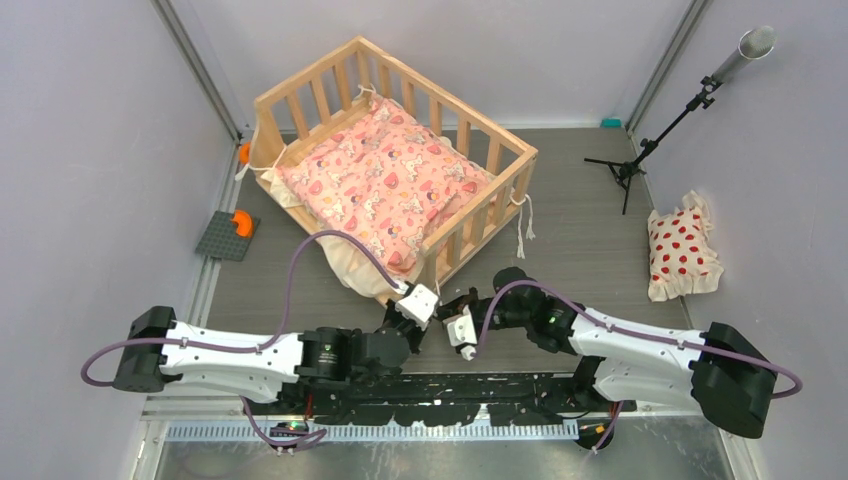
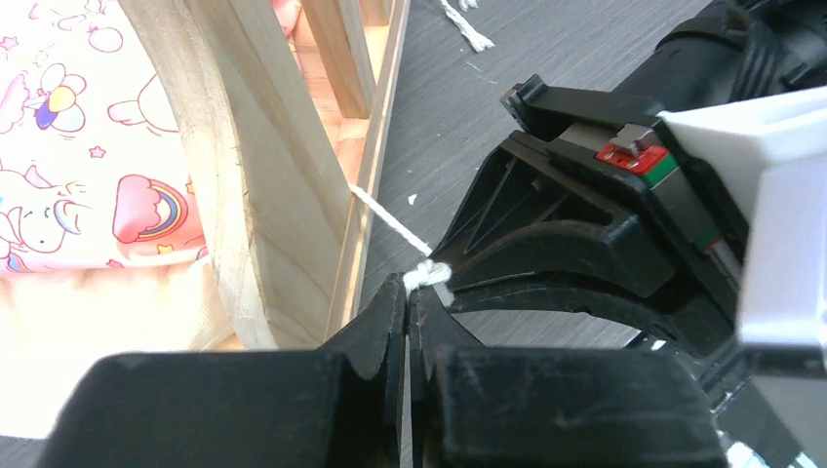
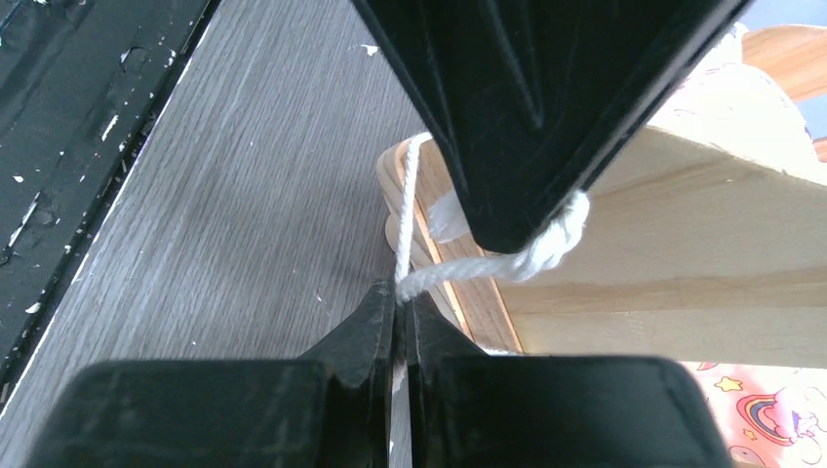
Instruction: Set up the pet bed
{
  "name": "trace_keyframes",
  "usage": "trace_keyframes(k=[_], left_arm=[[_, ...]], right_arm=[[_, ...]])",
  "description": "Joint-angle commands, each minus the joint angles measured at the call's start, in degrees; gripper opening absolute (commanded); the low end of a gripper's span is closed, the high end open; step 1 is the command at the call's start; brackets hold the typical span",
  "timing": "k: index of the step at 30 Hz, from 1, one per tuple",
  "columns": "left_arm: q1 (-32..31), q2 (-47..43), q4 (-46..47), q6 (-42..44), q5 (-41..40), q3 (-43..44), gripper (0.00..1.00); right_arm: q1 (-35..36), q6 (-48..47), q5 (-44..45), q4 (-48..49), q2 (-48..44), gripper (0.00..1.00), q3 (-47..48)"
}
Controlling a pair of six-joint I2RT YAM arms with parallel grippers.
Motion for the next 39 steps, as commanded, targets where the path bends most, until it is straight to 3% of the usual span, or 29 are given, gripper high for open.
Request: trace_keyframes(k=[1,15,24,31,39], left_arm=[[0.2,0.7,10.5,6.1,-3.8,-2.6,0.0],[0.2,3.5,31.3,17.9,-7.8,-10.9,0.0],[0.4,8.1,36.4,19.1,-8.7,-12.1,0.0],[2.4,8.6,24.7,6.5,-6.9,-10.1,0.0],[3.6,6.8,12.2,-0.5,-5.0,-6.4,0.13]], right_arm=[[0.2,2.2,-3.7,-2.2,-2.0,0.01,-0.6],[0.2,4.2,-5.8,-2.2,-2.8,0.01,-0.4],[0.2,5.0,-6.3,-2.3,-3.5,0.01,-0.7],[0.3,5.2,-6.1,-3.0,-4.5,0.01,-0.7],[0.2,5.2,-5.9,-3.2,-4.8,0.01,-0.8]])
